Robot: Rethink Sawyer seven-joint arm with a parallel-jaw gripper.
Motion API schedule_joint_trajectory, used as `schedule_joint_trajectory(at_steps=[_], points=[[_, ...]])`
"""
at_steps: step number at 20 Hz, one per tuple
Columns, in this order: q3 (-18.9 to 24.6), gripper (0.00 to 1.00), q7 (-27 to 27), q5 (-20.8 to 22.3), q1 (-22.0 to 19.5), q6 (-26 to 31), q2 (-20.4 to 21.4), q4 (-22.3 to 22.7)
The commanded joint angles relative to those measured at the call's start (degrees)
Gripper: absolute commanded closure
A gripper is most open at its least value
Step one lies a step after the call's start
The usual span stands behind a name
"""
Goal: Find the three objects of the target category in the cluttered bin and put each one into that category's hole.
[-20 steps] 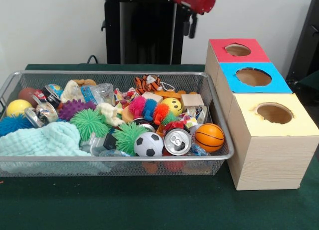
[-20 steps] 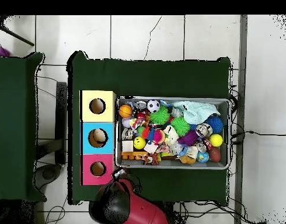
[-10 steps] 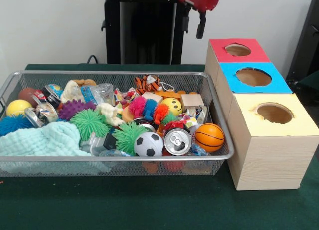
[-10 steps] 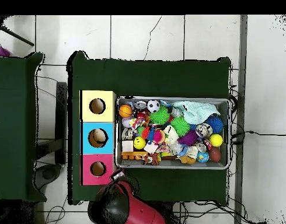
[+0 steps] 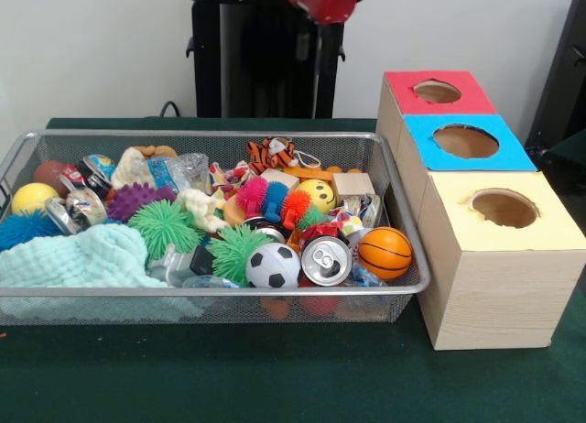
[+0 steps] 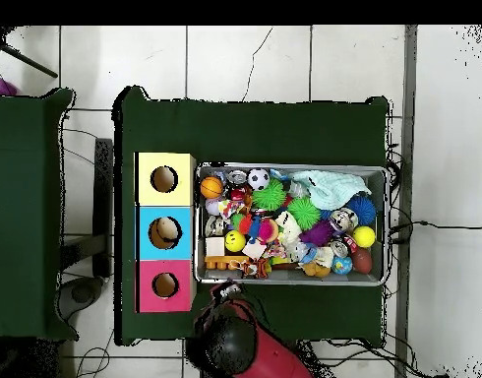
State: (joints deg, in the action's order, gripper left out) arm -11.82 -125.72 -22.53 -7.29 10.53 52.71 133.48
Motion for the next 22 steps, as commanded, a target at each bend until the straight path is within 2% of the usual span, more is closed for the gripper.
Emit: schedule_joint_trajectory(at_steps=[1, 7, 22], points=[[6.0, 0.00, -4.3, 1.2, -8.8, -0.9, -3.7, 0.7], [10.4, 0.00, -3.9, 3.7, -14.0, -5.2, -7.2, 0.2], [15.1, 0.00, -8.2, 7.8, -17.3, -12.0, -12.3, -0.1]])
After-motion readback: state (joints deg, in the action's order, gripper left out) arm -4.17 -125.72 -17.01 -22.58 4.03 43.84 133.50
